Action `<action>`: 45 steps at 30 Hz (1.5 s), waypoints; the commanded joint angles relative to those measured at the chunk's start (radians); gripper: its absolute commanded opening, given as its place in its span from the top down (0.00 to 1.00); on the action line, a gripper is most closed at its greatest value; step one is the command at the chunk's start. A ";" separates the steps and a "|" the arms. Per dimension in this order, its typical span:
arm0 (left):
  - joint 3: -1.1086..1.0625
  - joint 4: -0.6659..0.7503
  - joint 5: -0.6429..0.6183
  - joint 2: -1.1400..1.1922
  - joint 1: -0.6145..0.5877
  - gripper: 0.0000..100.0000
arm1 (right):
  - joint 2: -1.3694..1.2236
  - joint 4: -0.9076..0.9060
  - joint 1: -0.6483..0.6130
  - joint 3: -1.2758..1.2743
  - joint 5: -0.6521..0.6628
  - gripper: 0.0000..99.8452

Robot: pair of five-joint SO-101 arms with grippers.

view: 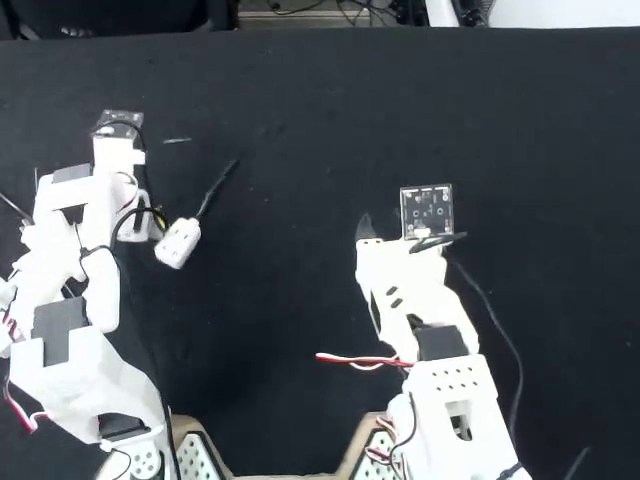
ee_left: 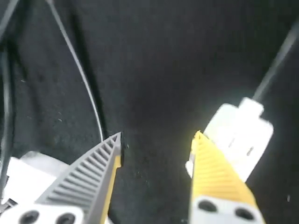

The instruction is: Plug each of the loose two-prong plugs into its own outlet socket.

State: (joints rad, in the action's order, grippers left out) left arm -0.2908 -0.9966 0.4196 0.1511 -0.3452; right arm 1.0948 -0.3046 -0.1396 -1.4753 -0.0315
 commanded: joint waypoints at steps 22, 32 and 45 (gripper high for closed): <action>0.274 -0.422 -0.054 -0.127 0.289 0.76 | -0.010 -0.003 -0.015 0.045 0.002 0.86; 0.206 -0.080 -0.275 -0.014 0.140 0.76 | -0.008 -0.003 -0.015 0.045 0.002 0.86; 0.143 -0.003 -0.276 0.101 0.117 0.76 | -0.004 -0.003 -0.011 0.050 -0.006 0.86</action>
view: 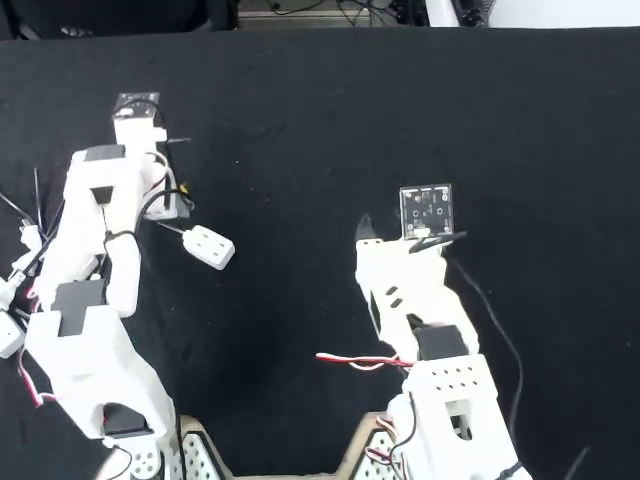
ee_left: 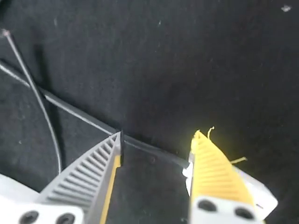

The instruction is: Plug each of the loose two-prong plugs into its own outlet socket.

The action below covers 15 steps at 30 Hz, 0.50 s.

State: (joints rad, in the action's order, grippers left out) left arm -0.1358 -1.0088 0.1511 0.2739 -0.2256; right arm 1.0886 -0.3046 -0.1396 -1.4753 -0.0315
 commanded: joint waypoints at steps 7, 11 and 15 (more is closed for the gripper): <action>-0.022 -0.138 -0.015 -0.021 0.004 0.76 | 0.002 0.003 -0.012 0.047 0.000 0.86; -0.031 -0.189 -0.017 -0.057 0.005 0.76 | 0.002 0.002 -0.015 0.045 0.000 0.86; -0.024 -0.252 -0.017 -0.158 0.010 0.76 | 0.002 -0.003 -0.018 0.044 -0.002 0.86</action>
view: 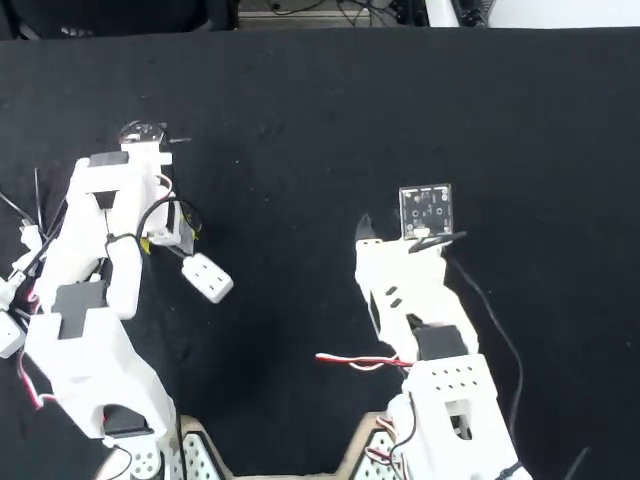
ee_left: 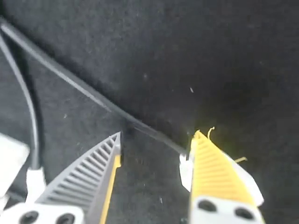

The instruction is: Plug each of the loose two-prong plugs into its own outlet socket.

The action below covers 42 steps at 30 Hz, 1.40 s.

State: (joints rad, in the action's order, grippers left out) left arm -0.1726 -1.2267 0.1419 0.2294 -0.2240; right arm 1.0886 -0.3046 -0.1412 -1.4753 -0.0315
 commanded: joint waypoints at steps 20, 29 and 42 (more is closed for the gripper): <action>-0.380 0.198 -0.063 -0.347 -0.059 0.76 | -0.005 -0.043 -0.586 0.064 0.106 0.85; -0.421 0.235 -0.063 -0.345 -0.061 0.76 | -0.002 -0.044 -0.588 0.031 0.107 0.85; -0.518 0.227 -0.063 -0.356 0.274 0.76 | 0.001 -0.048 -0.430 0.027 0.100 0.86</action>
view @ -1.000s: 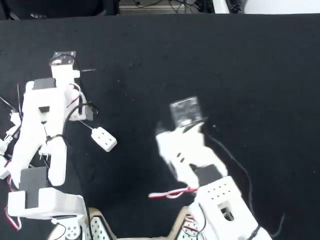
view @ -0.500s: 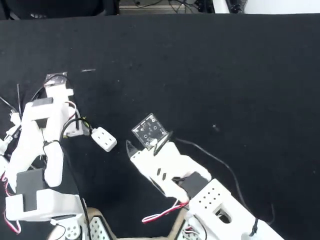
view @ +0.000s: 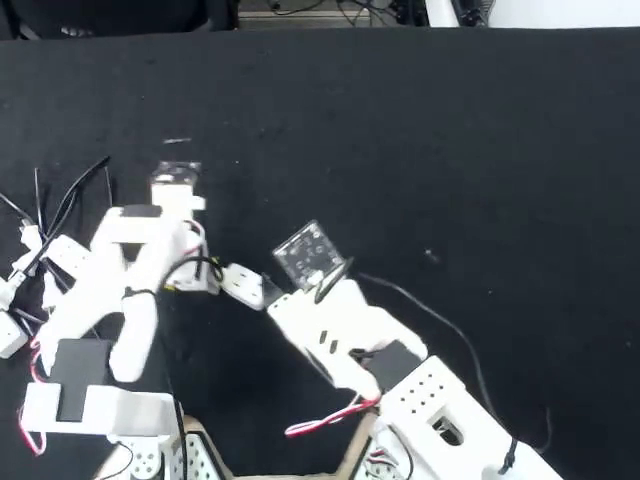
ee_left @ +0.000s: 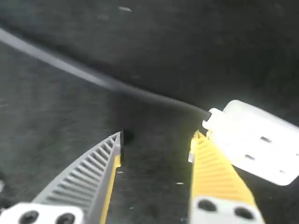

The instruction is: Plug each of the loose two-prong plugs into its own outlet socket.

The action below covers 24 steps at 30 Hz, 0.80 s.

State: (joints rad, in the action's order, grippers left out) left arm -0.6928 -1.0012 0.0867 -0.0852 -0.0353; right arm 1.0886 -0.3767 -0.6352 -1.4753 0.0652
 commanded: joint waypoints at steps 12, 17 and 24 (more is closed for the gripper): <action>0.081 -0.213 -0.009 -0.239 0.117 0.76 | -0.002 0.025 0.081 0.025 0.003 0.86; 0.027 -0.110 -0.017 -0.377 0.030 0.76 | 0.001 0.028 -0.029 -0.004 0.011 0.86; -0.171 0.310 -0.017 -0.292 -0.065 0.76 | -0.005 0.028 -0.109 -0.012 0.011 0.86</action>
State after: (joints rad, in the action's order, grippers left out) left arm -0.8462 -0.8355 0.0806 -0.4058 -0.0629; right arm 1.0886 -0.3767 -0.7273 -1.4952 0.0652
